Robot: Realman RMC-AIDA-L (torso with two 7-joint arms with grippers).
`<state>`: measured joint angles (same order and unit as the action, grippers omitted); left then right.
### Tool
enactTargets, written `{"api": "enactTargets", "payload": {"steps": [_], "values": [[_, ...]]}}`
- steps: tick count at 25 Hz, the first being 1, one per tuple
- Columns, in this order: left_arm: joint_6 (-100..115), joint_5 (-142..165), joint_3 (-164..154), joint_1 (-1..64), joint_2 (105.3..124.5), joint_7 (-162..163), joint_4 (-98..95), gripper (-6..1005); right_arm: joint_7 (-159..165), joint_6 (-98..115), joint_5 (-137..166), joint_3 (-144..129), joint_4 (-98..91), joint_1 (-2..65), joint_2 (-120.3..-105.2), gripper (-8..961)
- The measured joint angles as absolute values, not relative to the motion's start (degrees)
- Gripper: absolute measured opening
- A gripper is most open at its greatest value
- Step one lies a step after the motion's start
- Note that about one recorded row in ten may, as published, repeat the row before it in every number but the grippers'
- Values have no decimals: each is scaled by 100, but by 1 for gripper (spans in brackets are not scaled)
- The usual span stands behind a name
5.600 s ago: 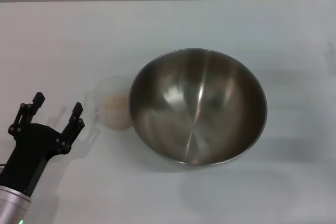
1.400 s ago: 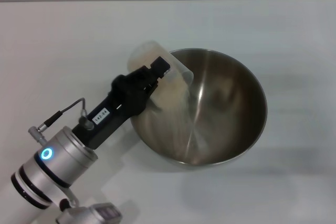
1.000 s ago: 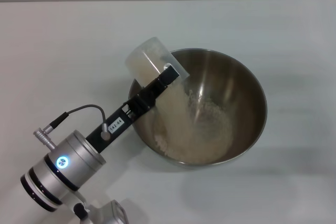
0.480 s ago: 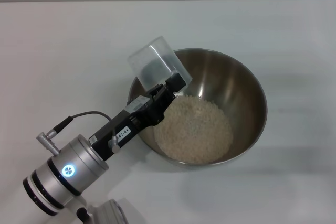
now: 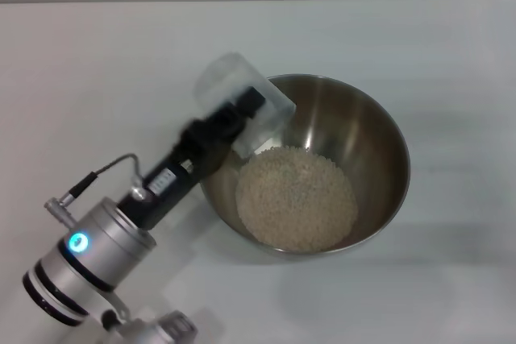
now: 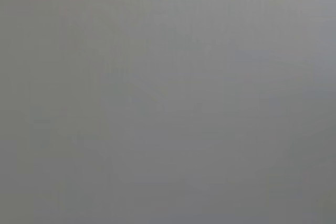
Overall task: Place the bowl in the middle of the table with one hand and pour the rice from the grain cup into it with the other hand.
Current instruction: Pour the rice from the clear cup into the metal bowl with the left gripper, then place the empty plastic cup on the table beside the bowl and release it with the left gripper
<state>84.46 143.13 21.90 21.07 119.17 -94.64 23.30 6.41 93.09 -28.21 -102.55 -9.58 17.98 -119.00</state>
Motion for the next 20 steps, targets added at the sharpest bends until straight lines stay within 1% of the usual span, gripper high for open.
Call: {"api": "enactTargets", "payload": {"steps": [2, 3, 4, 8, 10, 11, 13, 16, 18, 20], "values": [[8462, 14304, 2475, 2005, 11919, -8297, 2415, 65, 641, 9308, -2821, -10255, -958, 1806, -11900, 494], [8461, 14271, 2753, 1919, 11918, -7156, 2473, 65, 642, 9307, -2821, -10255, -958, 1817, -11900, 494], [8461, 14271, 2753, 1919, 11918, -7156, 2473, 66, 642, 9307, -2821, -10255, -958, 1817, -11900, 494], [8271, 13767, 3255, 1831, 11918, -4806, 2478, 69, 682, 9307, -2821, -10256, -989, 1832, -11908, 494], [8271, 13767, 3255, 1831, 11918, -4806, 2478, 71, 685, 9307, -2821, -10255, -996, 1831, -11909, 494], [7945, 13134, 3273, 1825, 11918, -3960, 2491, 72, 689, 9314, -2821, -10256, -998, 1832, -11915, 494], [7719, 12802, 3276, 1821, 11918, -3580, 2502, 73, 704, 9340, -2819, -10281, -1014, 1831, -11923, 494], [7719, 12802, 3276, 1821, 11918, -3580, 2502, 76, 733, 9348, -2816, -10293, -1020, 1830, -11926, 494], [6876, 12017, 3287, 1850, 11916, -2342, 2463, 77, 811, 9355, -2809, -10300, -1021, 1830, -11926, 495], [6688, 11836, 3289, 1857, 11914, -2088, 2457, 79, 832, 9356, -2804, -10300, -1021, 1831, -11927, 495]]}}
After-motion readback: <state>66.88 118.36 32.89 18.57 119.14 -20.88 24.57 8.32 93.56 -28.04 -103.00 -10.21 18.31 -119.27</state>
